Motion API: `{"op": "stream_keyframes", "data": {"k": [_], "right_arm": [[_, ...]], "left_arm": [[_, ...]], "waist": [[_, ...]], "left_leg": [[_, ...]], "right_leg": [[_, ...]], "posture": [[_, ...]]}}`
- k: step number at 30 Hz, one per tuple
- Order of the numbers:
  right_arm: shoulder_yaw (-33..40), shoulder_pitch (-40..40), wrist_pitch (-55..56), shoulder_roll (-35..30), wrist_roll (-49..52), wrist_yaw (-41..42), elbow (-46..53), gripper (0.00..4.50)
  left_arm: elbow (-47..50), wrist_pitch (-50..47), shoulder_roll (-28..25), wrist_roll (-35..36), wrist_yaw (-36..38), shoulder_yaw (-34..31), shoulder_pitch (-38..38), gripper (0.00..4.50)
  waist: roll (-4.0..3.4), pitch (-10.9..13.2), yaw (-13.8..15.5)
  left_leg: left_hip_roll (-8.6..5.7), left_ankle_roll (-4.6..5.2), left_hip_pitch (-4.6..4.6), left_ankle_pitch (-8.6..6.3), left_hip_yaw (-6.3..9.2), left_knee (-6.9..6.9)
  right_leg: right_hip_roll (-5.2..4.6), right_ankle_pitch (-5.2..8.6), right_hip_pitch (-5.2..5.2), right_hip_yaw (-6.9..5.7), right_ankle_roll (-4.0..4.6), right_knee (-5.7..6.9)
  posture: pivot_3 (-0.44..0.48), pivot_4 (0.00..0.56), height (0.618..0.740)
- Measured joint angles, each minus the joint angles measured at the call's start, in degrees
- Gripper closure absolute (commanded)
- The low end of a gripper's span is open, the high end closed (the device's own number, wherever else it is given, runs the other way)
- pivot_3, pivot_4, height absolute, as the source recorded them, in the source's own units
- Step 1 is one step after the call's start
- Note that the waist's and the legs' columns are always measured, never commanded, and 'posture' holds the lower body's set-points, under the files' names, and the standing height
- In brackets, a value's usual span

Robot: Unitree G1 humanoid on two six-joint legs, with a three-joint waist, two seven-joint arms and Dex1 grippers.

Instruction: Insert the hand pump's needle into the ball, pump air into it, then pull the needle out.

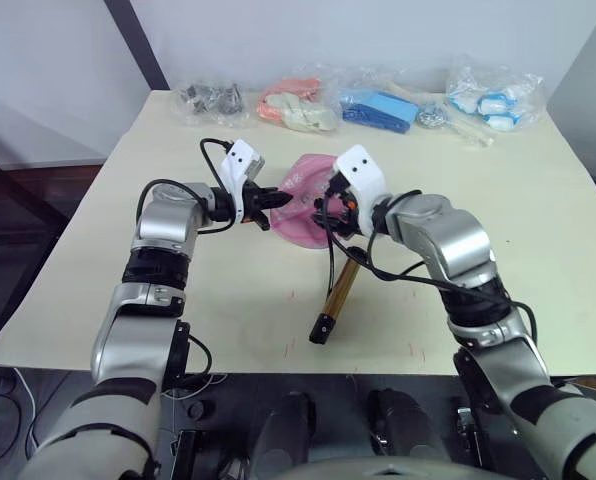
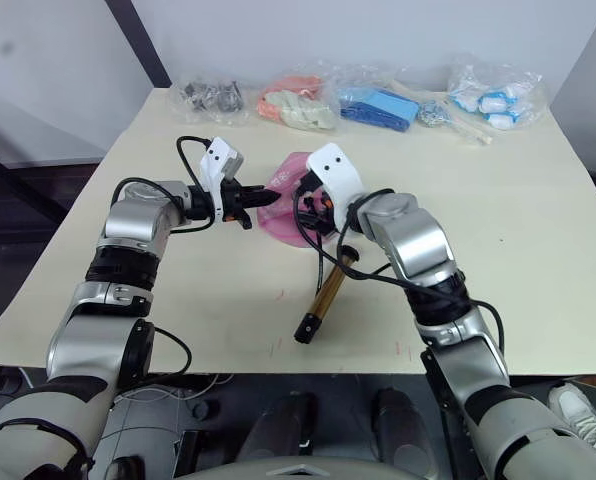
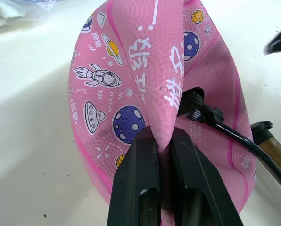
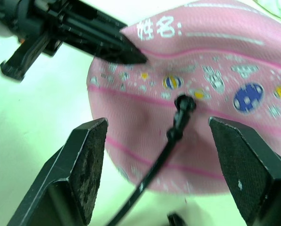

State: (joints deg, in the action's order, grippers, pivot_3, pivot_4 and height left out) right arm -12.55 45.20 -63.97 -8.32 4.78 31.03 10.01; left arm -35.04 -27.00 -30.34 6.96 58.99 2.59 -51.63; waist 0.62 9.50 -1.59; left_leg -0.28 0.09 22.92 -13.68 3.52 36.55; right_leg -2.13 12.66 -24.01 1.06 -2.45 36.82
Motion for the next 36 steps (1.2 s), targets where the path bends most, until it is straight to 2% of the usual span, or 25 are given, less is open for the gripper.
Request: {"op": "stream_keyframes", "data": {"k": [7, 11, 20, 21, 23, 26, 27, 28, 29, 30, 35, 36], "right_arm": [[3.4, -8.1, -1.0, -6.3, 5.8, 1.5, 15.5, 0.92], [9.9, -11.3, -4.9, -8.3, 11.9, 2.2, 25.5, 0.92], [15.9, -15.7, -10.3, -15.2, 17.7, 1.5, 34.5, 0.92], [16.4, -16.3, -11.2, -15.8, 18.5, 1.1, 35.5, 0.88], [16.9, -17.1, -12.3, -16.3, 19.5, 0.9, 36.5, 0.88], [17.6, -18.1, -13.5, -17.2, 21.3, -0.1, 37.9, 0.88], [17.7, -18.3, -13.5, -17.4, 21.4, -0.2, 38.1, 0.88], [18.1, -19.0, -13.7, -17.6, 22.1, -0.4, 38.6, 0.88], [18.1, -19.2, -13.8, -17.8, 22.3, -0.6, 38.7, 0.88], [18.2, -19.3, -14.0, -17.9, 22.6, -0.8, 38.8, 0.88], [19.4, -21.4, -14.1, -19.2, 24.4, -0.5, 39.4, 0.88], [21.6, -23.1, -13.0, -21.7, 26.1, 1.1, 39.5, 0.88]], "left_arm": [[-1.3, 3.7, -0.1, -0.9, 1.2, 0.7, -0.4, 4.50], [-5.4, 7.3, 0.2, -2.5, 2.3, 2.5, -3.0, 4.50], [-17.6, 17.0, 1.3, -6.4, 4.6, 4.7, -9.4, 4.50], [-19.4, 18.2, 1.7, -6.7, 4.9, 4.7, -10.2, 3.87], [-21.1, 19.2, 1.8, -6.8, 5.5, 4.6, -11.1, 3.39], [-22.1, 18.8, 2.2, -6.1, 8.0, 4.2, -11.3, 1.92], [-22.1, 18.6, 2.1, -5.9, 8.3, 4.1, -11.3, 1.56], [-21.0, 17.6, 1.6, -4.9, 9.4, 3.4, -10.7, 0.82], [-20.5, 17.2, 1.1, -4.5, 9.8, 2.9, -10.5, 0.54], [-19.9, 16.8, 0.6, -4.4, 10.1, 2.4, -10.3, 0.38], [-11.1, 9.5, -4.2, -0.6, 14.7, 0.6, -6.9, 0.38], [-1.1, 0.6, -10.4, 3.9, 19.2, -2.1, -3.2, 0.38]], "waist": [[0.01, 0.0, 0.2], [0.03, 0.0, 0.7], [0.05, 0.0, 0.9], [0.06, 0.0, 0.9], [0.06, 0.0, 0.9], [0.20, 0.2, 0.7], [0.30, 0.3, 0.6], [0.44, 0.5, 0.4], [0.47, 0.5, 0.3], [0.47, 0.6, 0.2], [0.49, 0.7, -0.5], [0.48, 0.7, -0.8]], "left_leg": [[0.00, 0.00, 0.00, 0.00, 0.03, 0.01], [0.00, 0.00, 0.00, 0.00, 0.01, 0.02], [0.00, 0.01, 0.01, 0.00, 0.02, 0.11], [0.01, 0.01, 0.01, 0.00, 0.03, 0.12], [0.01, 0.02, 0.04, 0.00, 0.06, 0.17], [0.01, 0.03, 0.09, -0.01, 0.00, 0.23], [0.02, 0.03, 0.10, -0.01, 0.01, 0.23], [0.06, 0.02, 0.12, -0.01, 0.01, 0.23], [0.08, 0.02, 0.13, -0.01, 0.01, 0.23], [0.08, 0.02, 0.14, -0.01, 0.02, 0.23], [0.09, 0.03, 0.30, -0.01, 0.01, 0.23], [0.13, 0.02, 0.88, -0.01, 0.02, 0.50]], "right_leg": [[0.01, 0.09, 0.03, -0.04, -0.14, -0.01], [0.01, 0.10, 0.06, -0.04, -0.17, -0.02], [0.01, 0.12, 0.10, -0.09, -0.19, -0.03], [0.02, 0.12, 0.10, -0.10, -0.19, -0.01], [0.03, 0.12, 0.11, -0.12, -0.19, -0.01], [0.02, 0.12, 0.10, -0.07, -0.20, -0.01], [0.03, 0.12, 0.08, -0.08, -0.20, -0.01], [0.07, 0.11, 0.06, -0.08, -0.18, -0.01], [0.08, 0.11, 0.05, -0.07, -0.17, -0.01], [0.08, 0.09, 0.03, -0.08, -0.15, -0.01], [0.06, 0.01, -0.08, -0.09, 0.05, -0.03], [0.09, 0.00, -0.68, -0.08, 0.07, 0.15]], "posture": [[0.000, 0.150, 0.740], [0.000, 0.150, 0.740], [0.000, 0.150, 0.740], [0.000, 0.150, 0.740], [0.000, 0.150, 0.740], [0.000, 0.150, 0.740], [0.000, 0.150, 0.740], [0.000, 0.150, 0.740], [0.000, 0.150, 0.740], [0.000, 0.150, 0.740], [0.000, 0.150, 0.740], [0.000, 0.150, 0.740]]}}
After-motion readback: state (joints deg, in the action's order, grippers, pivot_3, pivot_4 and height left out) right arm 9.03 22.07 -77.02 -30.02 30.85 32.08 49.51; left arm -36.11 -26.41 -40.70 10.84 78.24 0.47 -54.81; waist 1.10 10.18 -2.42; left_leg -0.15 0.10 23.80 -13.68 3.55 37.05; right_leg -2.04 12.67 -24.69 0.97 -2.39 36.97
